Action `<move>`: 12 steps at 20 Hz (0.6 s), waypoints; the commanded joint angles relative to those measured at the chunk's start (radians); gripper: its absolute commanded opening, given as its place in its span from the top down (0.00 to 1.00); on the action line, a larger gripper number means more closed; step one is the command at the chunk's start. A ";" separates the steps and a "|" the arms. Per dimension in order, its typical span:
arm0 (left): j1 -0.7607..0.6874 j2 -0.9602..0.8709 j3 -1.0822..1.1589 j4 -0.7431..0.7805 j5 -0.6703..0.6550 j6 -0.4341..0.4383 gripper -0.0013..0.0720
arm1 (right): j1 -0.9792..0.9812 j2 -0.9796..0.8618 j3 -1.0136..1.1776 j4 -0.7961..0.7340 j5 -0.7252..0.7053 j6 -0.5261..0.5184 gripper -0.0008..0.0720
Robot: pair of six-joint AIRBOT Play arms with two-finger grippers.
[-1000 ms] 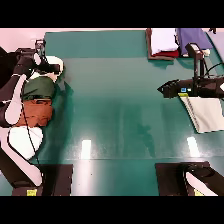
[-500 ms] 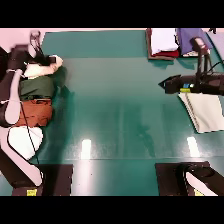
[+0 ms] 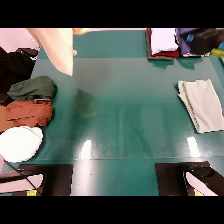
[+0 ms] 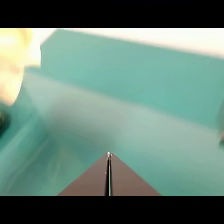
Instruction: Fold the shirts.
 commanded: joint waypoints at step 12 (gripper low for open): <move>-0.500 0.014 -0.383 -0.077 -0.001 -0.039 0.11 | -0.002 0.001 0.247 -0.043 0.030 -0.005 0.96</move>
